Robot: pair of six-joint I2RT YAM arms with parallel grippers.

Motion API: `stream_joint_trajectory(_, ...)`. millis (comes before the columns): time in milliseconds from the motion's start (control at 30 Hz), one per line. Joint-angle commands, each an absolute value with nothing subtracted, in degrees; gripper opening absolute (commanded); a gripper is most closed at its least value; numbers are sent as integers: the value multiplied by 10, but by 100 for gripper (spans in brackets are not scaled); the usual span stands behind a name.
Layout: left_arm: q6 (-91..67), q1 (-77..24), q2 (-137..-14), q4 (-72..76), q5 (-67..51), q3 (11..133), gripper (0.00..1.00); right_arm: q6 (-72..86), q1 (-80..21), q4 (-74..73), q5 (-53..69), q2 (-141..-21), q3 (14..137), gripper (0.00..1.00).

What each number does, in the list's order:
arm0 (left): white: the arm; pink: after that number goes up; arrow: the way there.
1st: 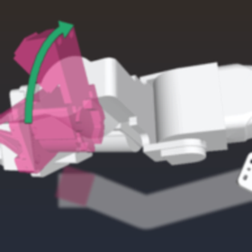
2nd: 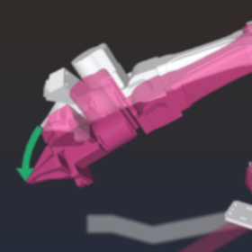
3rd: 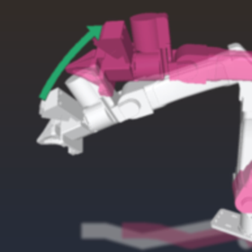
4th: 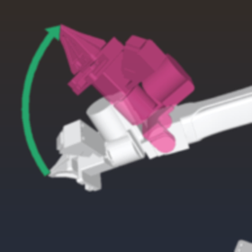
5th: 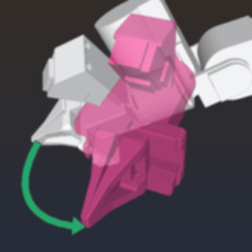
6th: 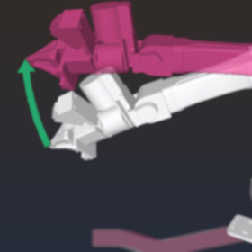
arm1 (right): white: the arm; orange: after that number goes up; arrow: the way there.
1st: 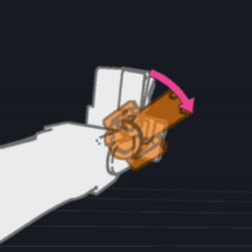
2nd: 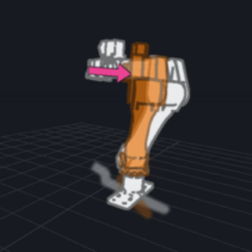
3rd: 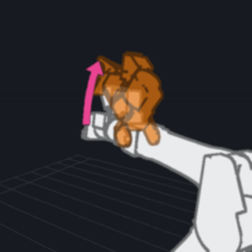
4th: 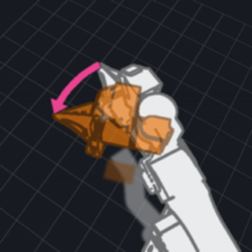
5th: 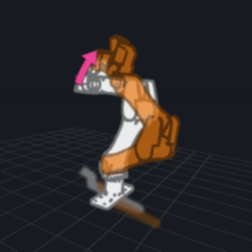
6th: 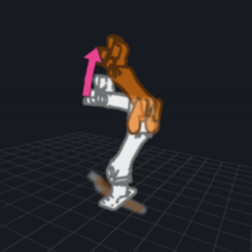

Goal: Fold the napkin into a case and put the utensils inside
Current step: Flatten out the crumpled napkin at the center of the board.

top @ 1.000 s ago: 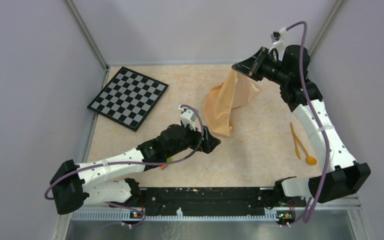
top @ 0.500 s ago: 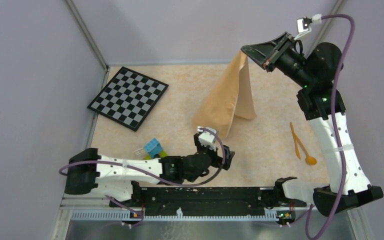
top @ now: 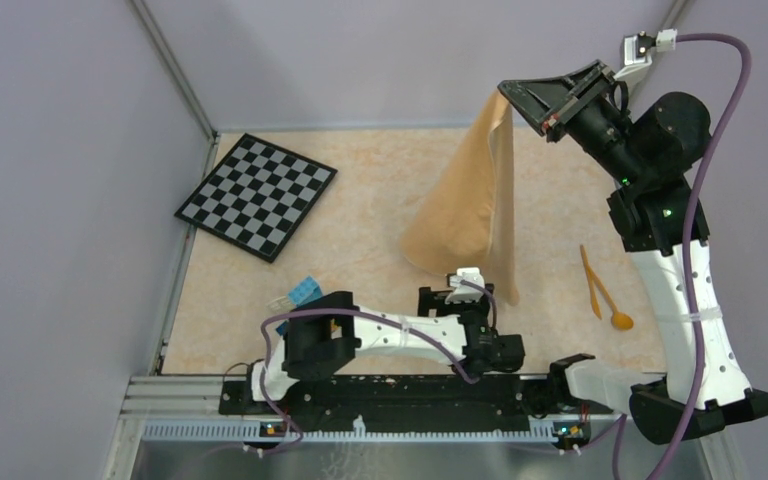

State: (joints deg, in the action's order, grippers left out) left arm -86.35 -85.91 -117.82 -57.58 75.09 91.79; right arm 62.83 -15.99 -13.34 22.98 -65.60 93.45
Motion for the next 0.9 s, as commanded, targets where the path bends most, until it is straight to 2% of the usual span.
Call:
stream_joint_trajectory(0, -990, -839, -1186, -809, 822, 982, 99, 627, -163, -127, 228, -635, 952, 0)
stream_joint_trajectory(67, -887, -831, -1173, -731, 802, 987, 98, 626, -163, -125, 234, -635, 943, 0)
stream_joint_trajectory(100, -738, -822, -1150, -607, 768, 966, 99, 626, -163, -123, 239, -635, 937, 0)
stream_joint_trajectory(133, -471, -808, -1108, -397, 704, 887, 99, 625, -163, -121, 244, -637, 932, 0)
stream_joint_trajectory(167, -326, -786, -1050, -194, 594, 781, 97, 624, -163, -119, 249, -638, 925, 0)
stream_joint_trajectory(233, -216, -771, -938, 68, 484, 617, 95, 624, -163, -117, 261, -641, 918, 0)
stream_joint_trajectory(367, -173, -769, -890, 93, 453, 598, 99, 616, -163, -117, 272, -643, 911, 0)
stream_joint_trajectory(633, -142, -724, -949, 139, 374, 636, 99, 624, -163, -114, 278, -643, 917, 0)
stream_joint_trajectory(733, -139, -709, -982, 157, 379, 665, 99, 629, -162, -113, 285, -642, 925, 0)
stream_joint_trajectory(867, -132, -697, -1032, 142, 404, 719, 93, 634, -162, -115, 288, -639, 935, 0)
